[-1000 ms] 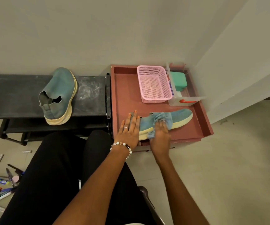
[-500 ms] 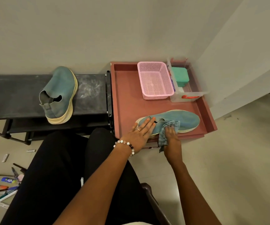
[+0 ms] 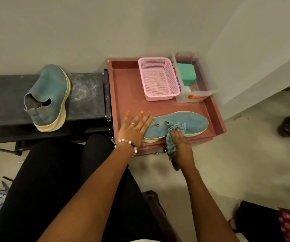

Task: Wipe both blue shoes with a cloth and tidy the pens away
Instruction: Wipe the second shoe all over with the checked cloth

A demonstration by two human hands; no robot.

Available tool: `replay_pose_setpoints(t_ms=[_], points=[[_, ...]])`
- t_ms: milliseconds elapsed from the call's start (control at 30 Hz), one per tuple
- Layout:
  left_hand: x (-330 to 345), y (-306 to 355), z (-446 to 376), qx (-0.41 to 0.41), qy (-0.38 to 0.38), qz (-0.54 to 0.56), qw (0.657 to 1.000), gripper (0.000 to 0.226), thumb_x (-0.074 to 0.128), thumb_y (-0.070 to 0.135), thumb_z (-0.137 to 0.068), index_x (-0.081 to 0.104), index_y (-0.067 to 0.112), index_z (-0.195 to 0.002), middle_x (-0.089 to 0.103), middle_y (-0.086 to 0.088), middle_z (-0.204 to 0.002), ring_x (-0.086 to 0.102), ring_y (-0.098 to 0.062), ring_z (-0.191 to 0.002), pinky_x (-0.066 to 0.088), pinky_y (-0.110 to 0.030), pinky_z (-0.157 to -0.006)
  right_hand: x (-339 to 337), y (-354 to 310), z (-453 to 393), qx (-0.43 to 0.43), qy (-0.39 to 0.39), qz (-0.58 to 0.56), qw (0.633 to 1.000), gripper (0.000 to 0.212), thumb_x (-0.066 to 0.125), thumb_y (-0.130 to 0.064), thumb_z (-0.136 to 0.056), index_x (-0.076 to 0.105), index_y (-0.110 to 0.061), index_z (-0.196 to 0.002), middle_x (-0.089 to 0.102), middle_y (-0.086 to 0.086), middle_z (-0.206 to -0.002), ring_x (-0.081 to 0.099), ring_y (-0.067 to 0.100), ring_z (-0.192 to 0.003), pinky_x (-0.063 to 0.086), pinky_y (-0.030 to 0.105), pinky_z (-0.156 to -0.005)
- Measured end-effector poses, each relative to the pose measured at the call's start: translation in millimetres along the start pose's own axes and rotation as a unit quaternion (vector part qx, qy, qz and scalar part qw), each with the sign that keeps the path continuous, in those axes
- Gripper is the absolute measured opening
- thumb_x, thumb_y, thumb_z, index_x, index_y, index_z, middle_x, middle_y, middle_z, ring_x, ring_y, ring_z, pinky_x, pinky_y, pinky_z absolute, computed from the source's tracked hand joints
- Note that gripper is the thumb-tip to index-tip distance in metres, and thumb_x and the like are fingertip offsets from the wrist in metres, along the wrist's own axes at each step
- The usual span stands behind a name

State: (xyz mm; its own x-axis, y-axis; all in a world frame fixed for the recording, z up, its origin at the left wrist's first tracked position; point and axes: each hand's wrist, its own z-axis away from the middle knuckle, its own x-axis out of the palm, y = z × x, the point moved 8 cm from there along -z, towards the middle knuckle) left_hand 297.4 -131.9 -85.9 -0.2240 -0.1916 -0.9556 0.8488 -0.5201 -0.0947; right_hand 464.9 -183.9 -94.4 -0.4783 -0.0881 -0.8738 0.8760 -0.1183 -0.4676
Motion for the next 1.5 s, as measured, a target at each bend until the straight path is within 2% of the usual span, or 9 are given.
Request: replay_pose_setpoints(t_ms=[267, 400, 500, 633, 767, 933, 1167, 1367, 1500], points=[[13, 4, -10, -0.019, -0.016, 0.092, 0.995, 0.086, 0.039, 0.05, -0.097, -0.023, 0.021, -0.149, -0.023, 0.007, -0.158, -0.014, -0.018, -0.147, -0.015, -0.057, -0.111, -5, -38, 1, 0.179, 0.199, -0.181, 0.946, 0.05, 0.049, 0.007, -0.081, 0.058, -0.009, -0.127, 0.064, 0.016, -0.119, 0.059, 0.032, -0.107, 0.048, 0.037, -0.092], [17, 5, -10, -0.013, -0.011, 0.04, 0.999, 0.076, 0.031, 0.04, -0.1, -0.027, 0.022, -0.147, -0.028, 0.005, -0.156, -0.016, -0.018, -0.147, -0.013, -0.057, -0.112, 38, -91, -1, -0.001, 0.106, 0.004, 0.994, 0.063, 0.069, 0.004, -0.067, 0.056, -0.002, -0.128, 0.053, 0.014, -0.136, 0.048, 0.024, -0.129, 0.032, 0.04, -0.104], [14, 6, -10, -0.026, 0.01, 0.06, 0.998, 0.067, 0.025, 0.025, -0.102, -0.023, 0.022, -0.149, -0.023, 0.008, -0.158, -0.013, -0.016, -0.147, -0.015, -0.056, -0.111, 30, -76, 3, -0.126, 0.078, 0.18, 0.972, 0.078, 0.09, -0.012, -0.039, 0.067, -0.007, -0.113, 0.065, 0.009, -0.121, 0.059, 0.022, -0.116, 0.028, 0.045, -0.103], [13, 9, -10, -0.044, 0.023, 0.054, 0.997, 0.074, 0.033, 0.028, -0.1, -0.023, 0.02, -0.149, -0.023, 0.006, -0.158, -0.013, -0.016, -0.147, -0.016, -0.057, -0.111, 23, -40, -5, -0.05, 0.067, 0.257, 0.963, 0.083, 0.089, -0.012, -0.043, 0.062, -0.004, -0.121, 0.064, 0.012, -0.122, 0.057, 0.025, -0.119, 0.019, 0.057, -0.112], [11, 10, -8, -0.045, 0.028, 0.065, 0.996, 0.071, 0.028, 0.015, -0.099, -0.022, 0.02, -0.149, -0.022, 0.006, -0.158, -0.01, -0.016, -0.148, -0.016, -0.054, -0.112, 44, -79, -11, 0.038, 0.066, 0.052, 0.996, 0.045, 0.067, 0.005, -0.071, 0.059, 0.01, -0.115, 0.06, 0.026, -0.12, 0.054, 0.037, -0.117, 0.033, 0.051, -0.108], [15, 8, -10, -0.045, 0.024, 0.037, 0.998, 0.074, 0.032, 0.029, -0.101, -0.024, 0.021, -0.148, -0.022, 0.007, -0.158, -0.011, -0.016, -0.148, -0.017, -0.056, -0.111, 22, -57, -1, -0.153, 0.084, 0.163, 0.971, 0.07, 0.087, 0.002, -0.039, 0.067, -0.001, -0.107, 0.069, 0.015, -0.107, 0.065, 0.031, -0.104, 0.024, 0.055, -0.11], [13, 12, -9, -0.052, 0.024, 0.043, 0.997, 0.078, 0.036, 0.037, -0.1, -0.024, 0.02, -0.148, -0.021, 0.006, -0.159, -0.009, -0.017, -0.148, -0.017, -0.055, -0.11, 18, -55, -20, 0.005, 0.116, 0.232, 0.966, 0.035, 0.082, -0.008, -0.054, 0.07, 0.005, -0.084, 0.069, 0.02, -0.079, 0.065, 0.032, -0.082, 0.043, 0.046, -0.102], [15, 11, -8, -0.05, 0.022, 0.045, 0.997, 0.076, 0.035, 0.025, -0.099, -0.023, 0.021, -0.149, -0.022, 0.007, -0.158, -0.011, -0.017, -0.148, -0.016, -0.057, -0.111, 5, -67, -7, -0.108, 0.131, 0.06, 0.984, 0.036, 0.058, 0.004, -0.064, 0.07, 0.006, -0.098, 0.07, 0.022, -0.097, 0.067, 0.037, -0.093, 0.051, 0.049, -0.09], [16, 12, -9, -0.04, 0.014, 0.05, 0.998, 0.086, 0.041, 0.044, -0.097, -0.023, 0.02, -0.149, -0.023, 0.006, -0.158, -0.011, -0.018, -0.148, -0.01, -0.058, -0.115, -1, -25, -16, -0.07, 0.065, 0.198, 0.976, 0.048, 0.07, 0.001, -0.061, 0.065, -0.001, -0.109, 0.068, 0.018, -0.101, 0.063, 0.035, -0.1, 0.031, 0.052, -0.107]])
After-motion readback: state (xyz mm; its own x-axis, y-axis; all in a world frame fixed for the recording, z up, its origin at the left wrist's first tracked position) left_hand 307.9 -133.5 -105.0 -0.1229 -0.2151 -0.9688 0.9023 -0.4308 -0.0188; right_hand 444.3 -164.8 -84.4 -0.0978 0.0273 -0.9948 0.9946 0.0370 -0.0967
